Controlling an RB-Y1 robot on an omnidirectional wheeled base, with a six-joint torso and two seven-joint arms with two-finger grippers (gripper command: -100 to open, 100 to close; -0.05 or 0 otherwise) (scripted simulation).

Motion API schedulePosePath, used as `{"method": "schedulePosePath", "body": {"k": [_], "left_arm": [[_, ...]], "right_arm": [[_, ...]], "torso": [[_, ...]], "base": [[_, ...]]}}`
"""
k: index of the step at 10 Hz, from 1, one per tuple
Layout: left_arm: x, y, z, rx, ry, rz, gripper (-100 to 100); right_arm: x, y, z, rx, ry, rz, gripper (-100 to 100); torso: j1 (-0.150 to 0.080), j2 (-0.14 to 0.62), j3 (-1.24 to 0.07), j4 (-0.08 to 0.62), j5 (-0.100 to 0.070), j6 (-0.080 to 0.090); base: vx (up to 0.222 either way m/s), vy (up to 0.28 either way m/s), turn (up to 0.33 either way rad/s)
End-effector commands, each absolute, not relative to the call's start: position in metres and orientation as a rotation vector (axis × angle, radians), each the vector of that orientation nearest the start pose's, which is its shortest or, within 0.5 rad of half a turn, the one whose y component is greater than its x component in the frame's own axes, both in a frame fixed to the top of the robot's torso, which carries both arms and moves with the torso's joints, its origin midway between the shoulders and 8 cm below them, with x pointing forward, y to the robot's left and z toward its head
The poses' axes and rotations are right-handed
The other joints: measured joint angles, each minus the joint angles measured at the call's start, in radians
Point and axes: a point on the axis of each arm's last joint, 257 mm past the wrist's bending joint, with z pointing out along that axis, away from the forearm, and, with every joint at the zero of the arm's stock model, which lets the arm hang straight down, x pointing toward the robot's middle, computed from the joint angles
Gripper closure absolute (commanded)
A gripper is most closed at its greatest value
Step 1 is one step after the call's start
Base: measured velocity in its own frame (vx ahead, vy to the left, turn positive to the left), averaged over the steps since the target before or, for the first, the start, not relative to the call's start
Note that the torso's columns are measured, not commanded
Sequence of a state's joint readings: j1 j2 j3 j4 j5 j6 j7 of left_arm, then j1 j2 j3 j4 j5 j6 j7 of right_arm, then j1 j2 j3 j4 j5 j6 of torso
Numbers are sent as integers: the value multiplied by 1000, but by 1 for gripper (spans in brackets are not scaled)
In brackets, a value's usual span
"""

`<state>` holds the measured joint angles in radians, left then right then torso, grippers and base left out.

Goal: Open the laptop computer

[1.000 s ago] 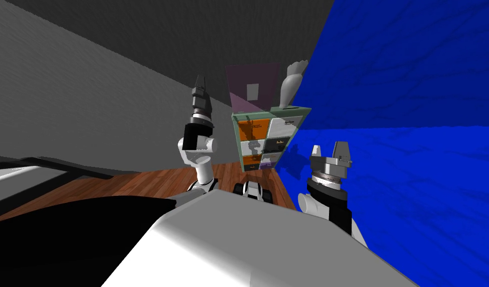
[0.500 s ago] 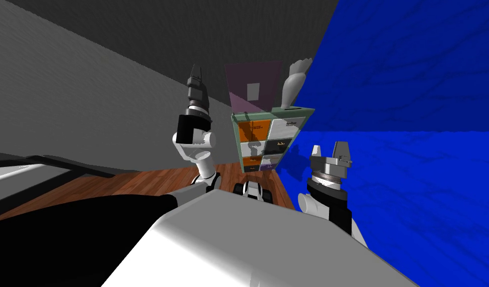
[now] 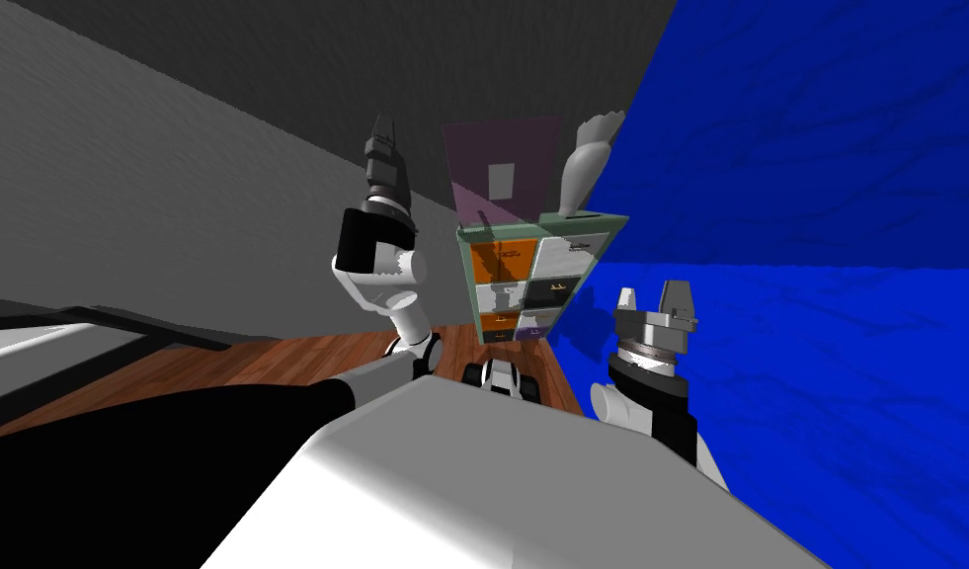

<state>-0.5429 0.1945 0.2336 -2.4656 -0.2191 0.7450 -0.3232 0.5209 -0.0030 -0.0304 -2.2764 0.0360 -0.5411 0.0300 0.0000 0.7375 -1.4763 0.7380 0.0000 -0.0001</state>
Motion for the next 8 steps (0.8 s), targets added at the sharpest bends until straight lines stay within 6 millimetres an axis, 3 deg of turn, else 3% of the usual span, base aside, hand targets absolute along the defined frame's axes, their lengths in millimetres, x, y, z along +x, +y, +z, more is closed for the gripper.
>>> {"method": "schedulePosePath", "body": {"k": [1, 2, 7, 8], "left_arm": [[424, 293, 282, -569, 711, -787, -100], [421, 295, 292, -574, 702, -768, -100], [424, 297, 299, -625, 730, -758, -100], [421, 298, 309, -632, 723, -744, -100]], "right_arm": [[335, -285, 24, 601, 629, 1219, 0], [335, -285, 24, 601, 629, 1219, 0], [335, -285, 24, 601, 629, 1219, 0], [335, -285, 24, 601, 629, 1219, 0]], "torso": [[0, 0, 0, 0, 0, 0], [0, 1, 1, 0, 0, 0], [0, 0, 0, 0, 0, 0], [0, 1, 1, 0, 0, 0]], "base": [[31, -12, 5], [57, -19, 47], [41, -11, 21], [56, -13, 51]]}}
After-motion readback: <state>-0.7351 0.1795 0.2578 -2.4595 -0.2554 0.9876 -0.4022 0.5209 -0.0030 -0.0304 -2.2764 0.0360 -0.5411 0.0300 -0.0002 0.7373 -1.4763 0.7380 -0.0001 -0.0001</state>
